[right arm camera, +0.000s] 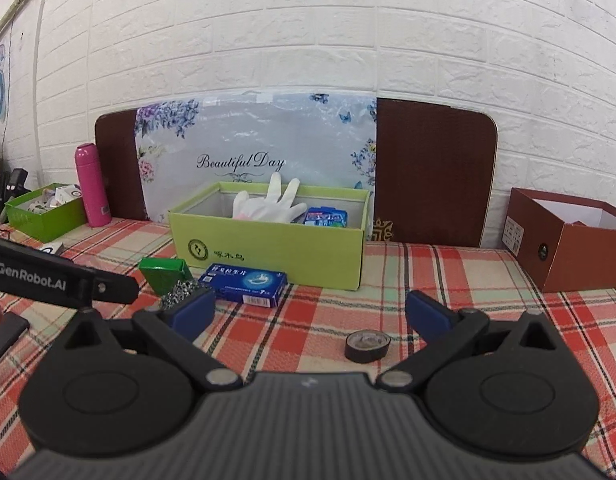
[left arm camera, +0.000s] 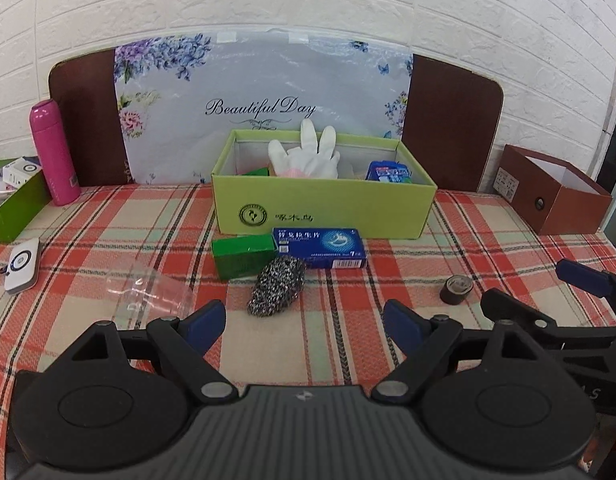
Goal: Organize objects
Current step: 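Withdraw both open tools from the lime-green box back over the table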
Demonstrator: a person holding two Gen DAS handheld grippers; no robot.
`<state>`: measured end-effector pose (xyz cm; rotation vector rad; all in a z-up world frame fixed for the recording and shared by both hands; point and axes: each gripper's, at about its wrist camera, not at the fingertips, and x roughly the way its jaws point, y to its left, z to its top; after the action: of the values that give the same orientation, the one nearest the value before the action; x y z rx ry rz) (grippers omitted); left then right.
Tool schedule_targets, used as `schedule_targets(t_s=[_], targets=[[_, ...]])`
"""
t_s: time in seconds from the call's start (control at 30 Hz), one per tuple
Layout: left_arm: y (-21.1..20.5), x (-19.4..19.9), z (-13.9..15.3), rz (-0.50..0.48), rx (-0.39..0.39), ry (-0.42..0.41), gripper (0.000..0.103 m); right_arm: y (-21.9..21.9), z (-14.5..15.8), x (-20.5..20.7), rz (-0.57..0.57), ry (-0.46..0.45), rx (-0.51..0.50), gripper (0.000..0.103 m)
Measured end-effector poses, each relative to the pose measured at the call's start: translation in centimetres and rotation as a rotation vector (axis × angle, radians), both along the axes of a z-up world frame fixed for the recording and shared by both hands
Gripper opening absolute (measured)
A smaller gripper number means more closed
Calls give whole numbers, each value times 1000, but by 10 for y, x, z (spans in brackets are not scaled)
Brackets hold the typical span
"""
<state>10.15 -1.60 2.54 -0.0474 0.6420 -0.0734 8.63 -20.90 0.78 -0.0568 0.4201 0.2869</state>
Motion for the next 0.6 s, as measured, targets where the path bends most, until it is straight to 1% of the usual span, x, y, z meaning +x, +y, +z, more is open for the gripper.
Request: schedule_targets(t_s=[0.2, 0.33, 0.5, 0.6], targets=[[8, -6, -17, 17, 2, 42, 89, 7, -18, -5, 20, 48, 8, 103], [20, -12, -27, 37, -7, 46, 89, 15, -28, -9, 36, 63, -11, 103], [53, -20, -32, 112, -41, 12, 89, 26, -42, -11, 50, 97, -53, 103], [74, -19, -37, 150, -59, 13, 89, 30, -45, -12, 58, 100, -62, 103]])
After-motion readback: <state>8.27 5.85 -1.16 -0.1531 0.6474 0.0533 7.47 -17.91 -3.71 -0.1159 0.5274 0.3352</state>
